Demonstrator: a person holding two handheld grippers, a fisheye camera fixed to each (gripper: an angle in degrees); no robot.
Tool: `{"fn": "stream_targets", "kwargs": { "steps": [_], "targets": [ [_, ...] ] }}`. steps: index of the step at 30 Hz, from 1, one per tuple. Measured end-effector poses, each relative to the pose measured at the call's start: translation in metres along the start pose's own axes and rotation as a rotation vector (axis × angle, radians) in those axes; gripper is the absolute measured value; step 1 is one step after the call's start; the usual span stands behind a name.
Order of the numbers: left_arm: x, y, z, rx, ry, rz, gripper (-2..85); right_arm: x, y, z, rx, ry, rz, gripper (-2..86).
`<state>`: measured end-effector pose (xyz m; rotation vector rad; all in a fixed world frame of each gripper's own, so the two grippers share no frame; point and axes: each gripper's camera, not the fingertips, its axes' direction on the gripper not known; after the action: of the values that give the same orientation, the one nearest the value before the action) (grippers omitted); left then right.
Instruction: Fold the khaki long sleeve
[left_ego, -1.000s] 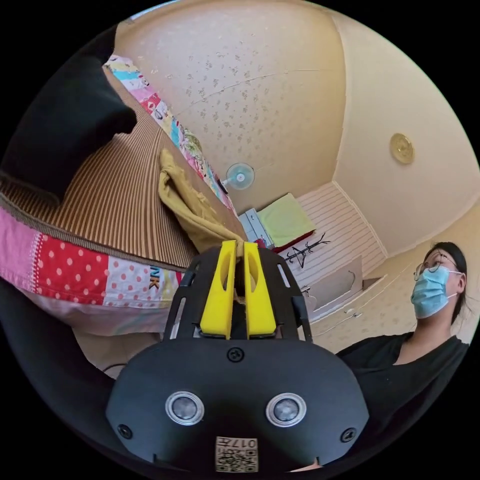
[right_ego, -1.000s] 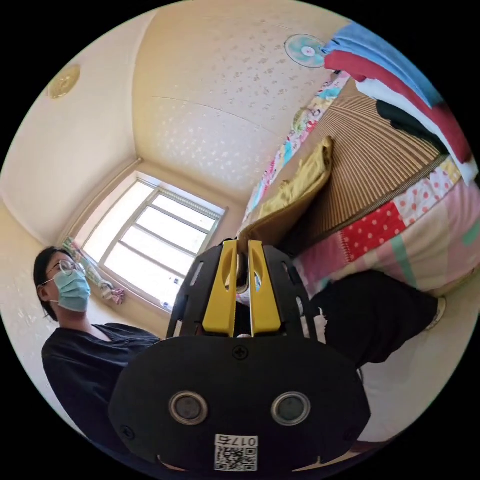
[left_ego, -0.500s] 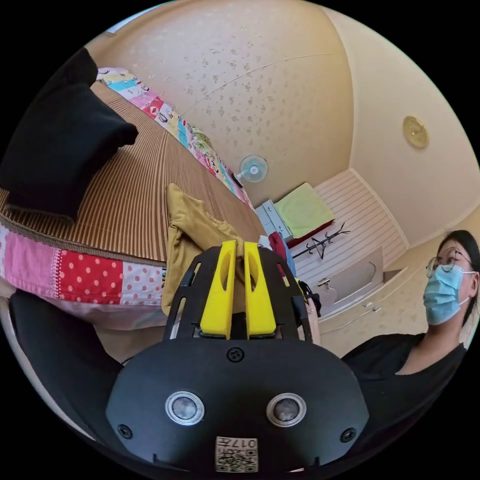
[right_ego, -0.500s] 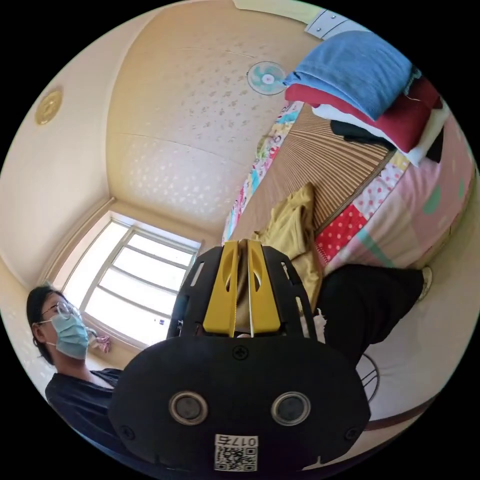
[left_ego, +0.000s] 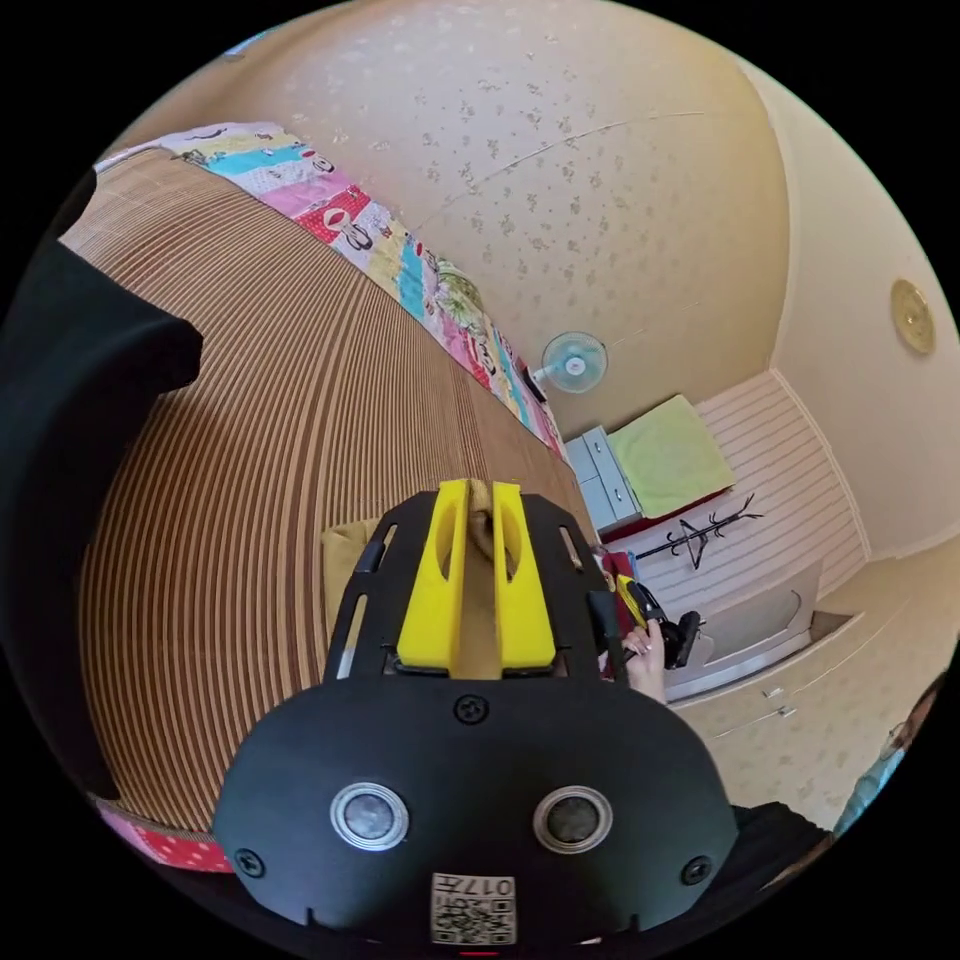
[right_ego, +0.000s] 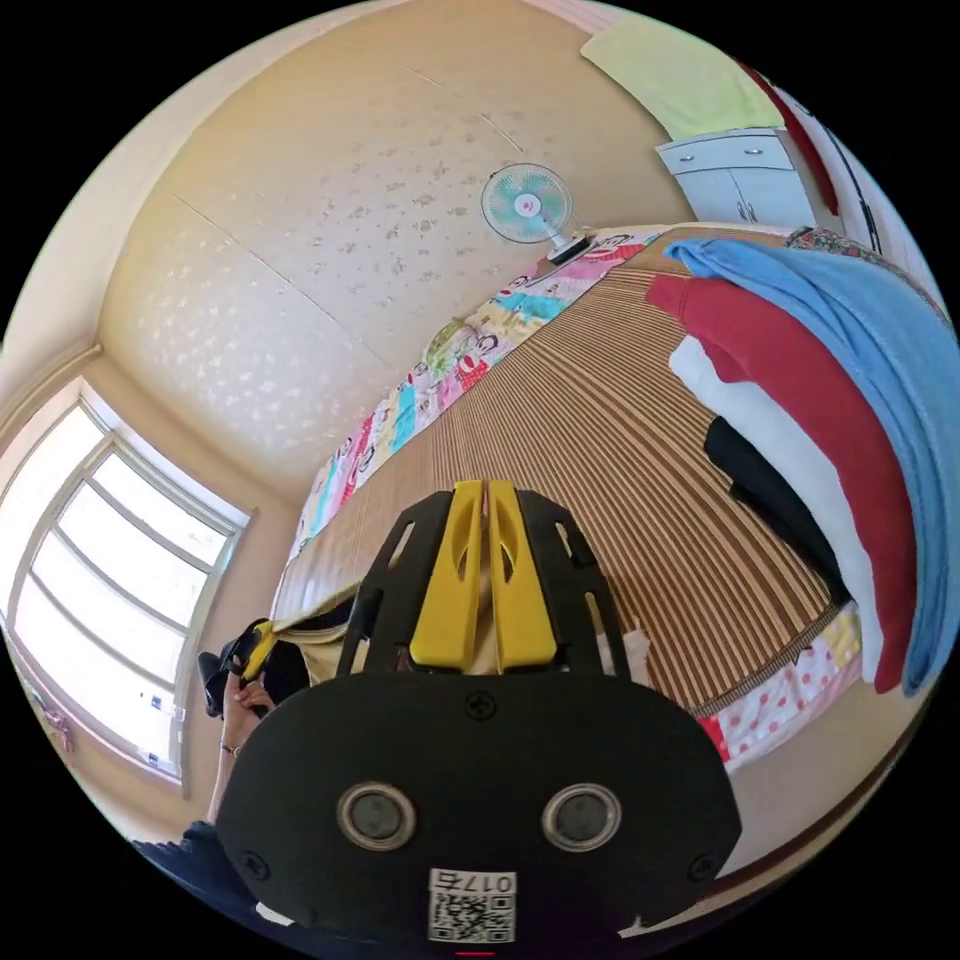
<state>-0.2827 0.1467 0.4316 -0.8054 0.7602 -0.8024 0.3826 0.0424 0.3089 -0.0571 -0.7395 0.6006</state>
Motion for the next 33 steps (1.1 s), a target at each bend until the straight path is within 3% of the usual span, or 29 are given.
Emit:
{"fn": "stream_targets", "kwargs": {
  "steps": [3, 7, 9, 15, 22, 30, 33],
  "targets": [
    [-0.014, 0.01, -0.009, 0.031, -0.012, 0.011, 8.5, -0.006, 0.019, 0.014, -0.037, -0.076, -0.079, 5.3],
    [-0.026, 0.048, -0.025, 0.011, 0.007, 0.065, 8.7, -0.016, 0.072, 0.04, -0.184, 0.073, -0.234, 6.8],
    [-0.03, 0.079, -0.025, -0.086, -0.021, 0.094, 8.9, -0.014, 0.099, 0.049, -0.237, 0.151, -0.27, 7.8],
    [-0.023, 0.157, -0.036, -0.159, -0.094, 0.182, 10.0, -0.02, 0.177, 0.034, -0.12, 0.244, -0.356, 10.1],
    [-0.023, 0.177, -0.03, -0.254, -0.141, 0.239, 4.9, -0.045, 0.192, 0.05, -0.223, 0.392, -0.552, 6.8],
    [-0.055, 0.193, -0.063, -0.096, 0.026, 0.023, 7.4, -0.035, 0.172, 0.058, -0.294, 0.365, -0.357, 7.1],
    [-0.063, 0.201, -0.073, -0.013, 0.09, -0.031, 10.0, -0.051, 0.175, 0.046, -0.231, 0.397, -0.344, 7.9]
  ]
}}
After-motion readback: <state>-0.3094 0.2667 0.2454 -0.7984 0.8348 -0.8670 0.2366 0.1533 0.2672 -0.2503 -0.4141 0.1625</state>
